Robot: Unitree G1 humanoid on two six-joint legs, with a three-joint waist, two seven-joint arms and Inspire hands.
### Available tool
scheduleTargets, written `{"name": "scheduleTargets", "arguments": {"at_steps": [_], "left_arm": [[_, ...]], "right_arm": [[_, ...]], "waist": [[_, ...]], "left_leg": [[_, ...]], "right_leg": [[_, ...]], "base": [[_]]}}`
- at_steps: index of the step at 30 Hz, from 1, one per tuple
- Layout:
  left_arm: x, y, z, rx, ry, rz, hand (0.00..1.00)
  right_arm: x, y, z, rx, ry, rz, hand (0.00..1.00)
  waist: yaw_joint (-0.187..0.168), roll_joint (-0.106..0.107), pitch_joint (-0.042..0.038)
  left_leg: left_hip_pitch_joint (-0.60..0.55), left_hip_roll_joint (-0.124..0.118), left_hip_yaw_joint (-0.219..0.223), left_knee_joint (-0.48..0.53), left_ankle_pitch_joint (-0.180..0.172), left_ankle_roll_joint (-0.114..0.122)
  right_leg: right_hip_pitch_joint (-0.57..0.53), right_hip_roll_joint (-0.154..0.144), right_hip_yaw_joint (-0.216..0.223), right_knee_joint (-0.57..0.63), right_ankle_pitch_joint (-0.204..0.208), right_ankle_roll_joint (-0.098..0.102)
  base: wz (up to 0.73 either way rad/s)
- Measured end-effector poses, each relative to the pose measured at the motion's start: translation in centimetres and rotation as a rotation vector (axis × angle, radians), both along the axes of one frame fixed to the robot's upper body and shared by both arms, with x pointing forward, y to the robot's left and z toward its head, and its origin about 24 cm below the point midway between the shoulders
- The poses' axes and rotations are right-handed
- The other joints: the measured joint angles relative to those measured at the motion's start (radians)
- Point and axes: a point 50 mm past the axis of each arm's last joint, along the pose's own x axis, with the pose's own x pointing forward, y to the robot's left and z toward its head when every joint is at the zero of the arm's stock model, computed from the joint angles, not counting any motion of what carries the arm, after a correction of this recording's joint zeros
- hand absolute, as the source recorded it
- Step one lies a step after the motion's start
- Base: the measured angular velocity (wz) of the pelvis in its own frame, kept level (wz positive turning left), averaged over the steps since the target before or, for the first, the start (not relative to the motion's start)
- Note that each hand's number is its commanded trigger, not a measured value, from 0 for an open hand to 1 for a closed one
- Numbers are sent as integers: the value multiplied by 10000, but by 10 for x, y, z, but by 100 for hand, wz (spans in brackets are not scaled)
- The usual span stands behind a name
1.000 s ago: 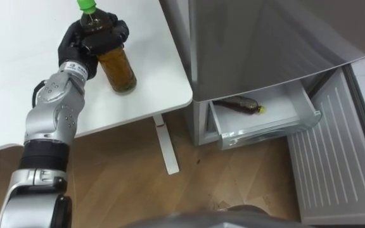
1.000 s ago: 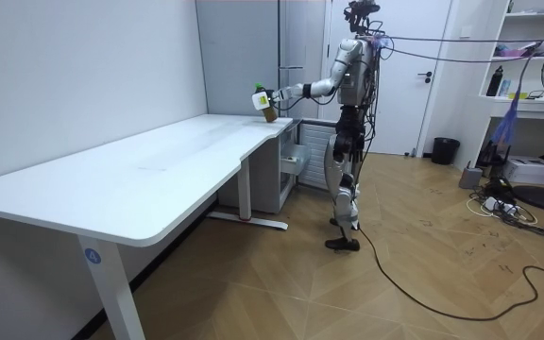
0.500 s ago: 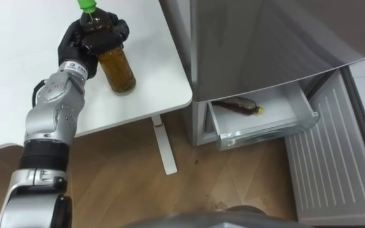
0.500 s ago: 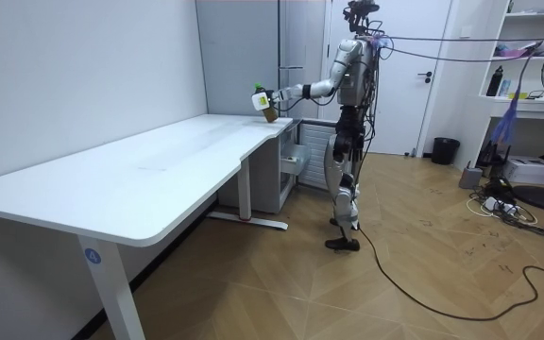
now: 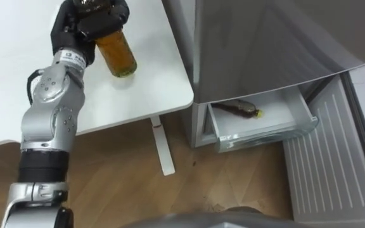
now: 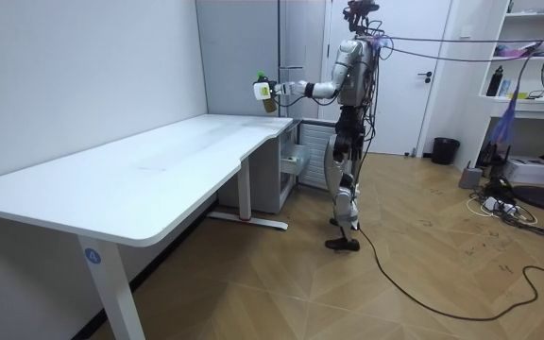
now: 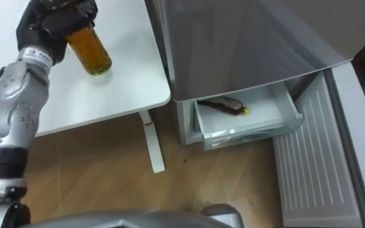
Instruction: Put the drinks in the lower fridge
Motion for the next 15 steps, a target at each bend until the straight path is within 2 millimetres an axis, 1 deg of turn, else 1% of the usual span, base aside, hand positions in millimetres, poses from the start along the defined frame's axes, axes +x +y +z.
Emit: {"name": "scheduleTargets", "arguments": {"at_steps": [2, 4, 5, 6, 8, 10, 12, 13, 15], "left_arm": [[-8, 1, -4, 26, 130, 17, 100], [-11, 2, -8, 28, 346, 32, 100], [-11, 1, -9, 25, 417, 21, 100], [-11, 1, -9, 24, 405, 18, 100], [-11, 0, -4, 35, 183, -40, 100], [-16, -3, 3, -40, -149, -218, 100], [-21, -4, 5, -17, -284, -363, 100], [-25, -5, 4, -36, -274, -471, 100], [-31, -7, -2, -217, -89, -476, 100]], "right_arm": [[0, 1, 0, 30, 38, -9, 0], [0, 1, 0, 27, 60, -17, 0], [-2, 2, -1, 51, 128, -38, 0], [-3, 2, -1, 62, 169, -41, 0], [-4, 2, -1, 69, 235, -17, 0], [-5, 3, -1, 85, 321, -35, 0], [-2, 3, -1, 75, 240, -43, 0], [0, 3, -1, -9, 166, 58, 0], [5, 3, -1, -143, 29, 227, 0]], "waist": [[5, -12, 4], [35, -12, 6], [173, -8, 9], [202, -6, 7], [279, -5, 7], [541, 12, 5], [666, 49, -14], [762, 74, -24], [783, 99, -40]], "left_leg": [[-7, -21, -97, 39, 0, 0], [-30, -39, -230, 72, -1, 1], [-36, -39, -258, 77, -1, 2], [-62, -38, -282, 89, -1, 2], [-224, -52, -465, 166, -2, 3], [-254, -41, -526, 170, 2, 0], [-252, -43, -583, 166, 3, -1], [-258, -48, -608, 170, 3, -1], [-312, -82, -767, 211, 3, 0]], "right_leg": [[121, -33, -157, -150, 2, -3], [152, -58, -288, -165, 2, -2], [140, -60, -331, -175, 2, -3], [147, -65, -385, -177, 2, -3], [155, -102, -605, -174, 4, -6], [206, -104, -762, -167, 4, -6], [220, -107, -833, -166, 3, -5], [225, -111, -878, -169, 3, -5], [263, -148, -1079, -165, 2, -3]], "base": [[14], [16], [11], [13], [24], [14], [7], [12], [21]]}}
